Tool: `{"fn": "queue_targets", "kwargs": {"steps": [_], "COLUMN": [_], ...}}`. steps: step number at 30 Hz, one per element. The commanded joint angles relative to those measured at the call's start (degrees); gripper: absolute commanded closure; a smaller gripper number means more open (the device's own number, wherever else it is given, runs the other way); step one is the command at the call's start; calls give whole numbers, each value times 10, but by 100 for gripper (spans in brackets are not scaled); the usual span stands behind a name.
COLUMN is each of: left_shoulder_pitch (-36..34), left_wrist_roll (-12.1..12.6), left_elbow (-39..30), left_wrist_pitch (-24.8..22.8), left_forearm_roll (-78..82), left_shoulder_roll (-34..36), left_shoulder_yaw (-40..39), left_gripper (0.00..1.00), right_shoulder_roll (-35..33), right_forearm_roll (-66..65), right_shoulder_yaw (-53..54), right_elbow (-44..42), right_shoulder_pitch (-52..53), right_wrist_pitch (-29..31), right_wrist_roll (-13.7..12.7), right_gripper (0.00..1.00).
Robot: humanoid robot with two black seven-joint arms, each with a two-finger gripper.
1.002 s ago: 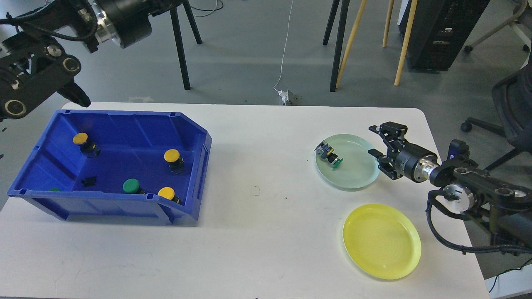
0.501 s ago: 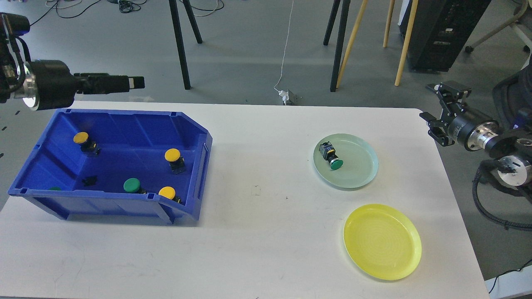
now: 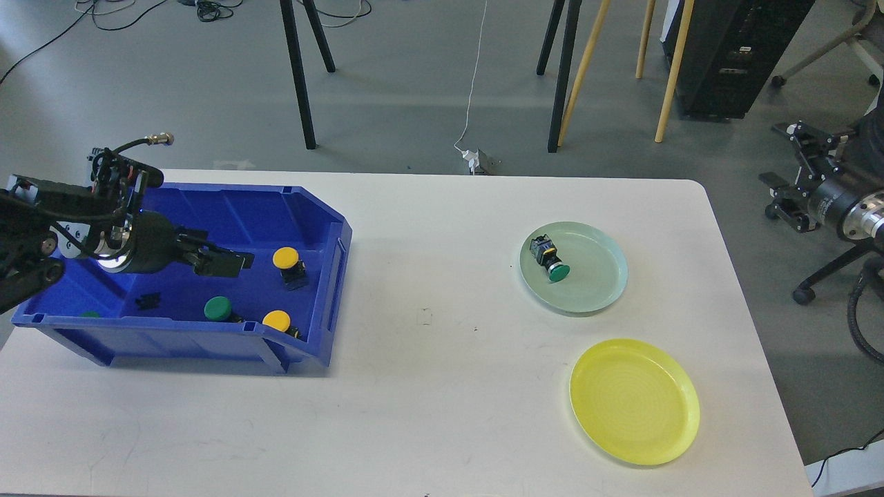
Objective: Pass button and place on color plate
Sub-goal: 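Withdraw the right gripper and reach the left gripper into the bin, then grasp a yellow button in the bin with the left gripper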
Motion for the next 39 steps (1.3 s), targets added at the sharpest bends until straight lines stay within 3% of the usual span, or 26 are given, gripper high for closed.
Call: {"fn": "queue_targets", "kwargs": {"steps": [1,18,29,35,37,39], "left_shoulder_pitch": [1,31,33,34,34,34], "left_wrist_roll": [-1,-10,-9,-10,-10,-9], "left_elbow": [36,174,192,203,205,206], "left_wrist_pitch": [2,36,37,45,45,45], "left_forearm_roll": [2,1,-2,1,1,1], "left_shoulder_roll": [-43,-153,-180,-185,-186,-185], "left_shoulder_yaw": [1,2,1,2,2,2], "left_gripper": [1,1,1,11,18,31], "right_shoulder_roll": [-8,-3,-3,-3,-3,-2], "right_forearm_roll": [0,-1,-2,-2,-2,-2], "right_shoulder_yaw": [-1,-7,-7,-8,-8,-8], "right_elbow": [11,11,12,12,12,12], "right_shoulder_pitch": [-1,0,0,-1,-1,-1], "right_wrist_pitch": [0,-7,-9,-9,-9,-9], "right_wrist_roll": [-8,-15,-15,-15,-15,-15], "right_gripper": [22,22,22,22,22,22]}}
